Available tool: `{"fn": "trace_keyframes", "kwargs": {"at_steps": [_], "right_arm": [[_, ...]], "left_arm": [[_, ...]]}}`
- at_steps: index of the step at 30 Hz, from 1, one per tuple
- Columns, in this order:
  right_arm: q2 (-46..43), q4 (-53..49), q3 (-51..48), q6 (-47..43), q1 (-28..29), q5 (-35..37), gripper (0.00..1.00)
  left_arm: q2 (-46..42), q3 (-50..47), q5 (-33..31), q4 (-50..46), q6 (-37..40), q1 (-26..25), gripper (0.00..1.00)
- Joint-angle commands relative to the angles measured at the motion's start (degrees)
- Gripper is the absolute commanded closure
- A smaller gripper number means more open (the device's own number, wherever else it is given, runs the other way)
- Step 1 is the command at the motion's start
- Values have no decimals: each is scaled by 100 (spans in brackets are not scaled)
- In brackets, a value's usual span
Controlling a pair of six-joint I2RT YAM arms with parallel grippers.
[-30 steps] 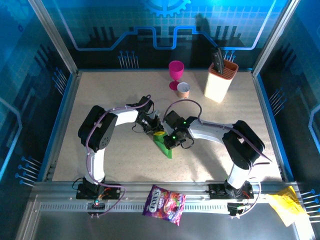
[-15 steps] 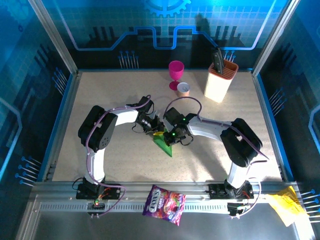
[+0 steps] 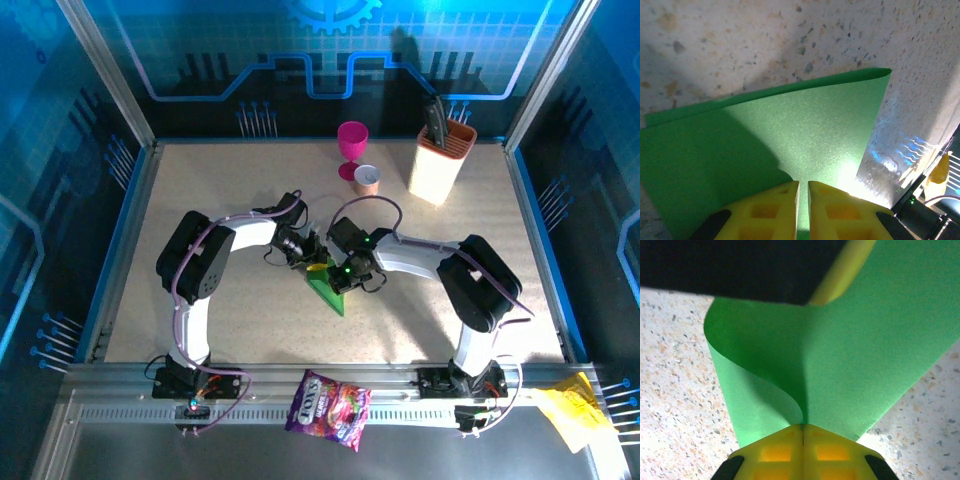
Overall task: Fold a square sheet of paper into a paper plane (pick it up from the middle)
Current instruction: Third fold the triangle at the center of the table.
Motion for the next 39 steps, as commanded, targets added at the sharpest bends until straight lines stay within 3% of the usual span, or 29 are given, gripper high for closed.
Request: {"fn": "trace_keyframes", "kwargs": {"at_steps": [1,20,33,39], "right_arm": [[28,-81,-86,21,-80,-20,100],[307,-49,-114,20,-103,-97,100],[377,-15,-414,-1,-102,-71,100],[418,-22,-446,-6,-97,-64,100]], "left_arm": [[78,-123,-161,-255,71,-3,85],[-14,-154,-162,-178,-52,3,86],[-1061,-357,-75,370,-902,212,80],[-1782,-1182,-25,657,-1167,136,91]]}}
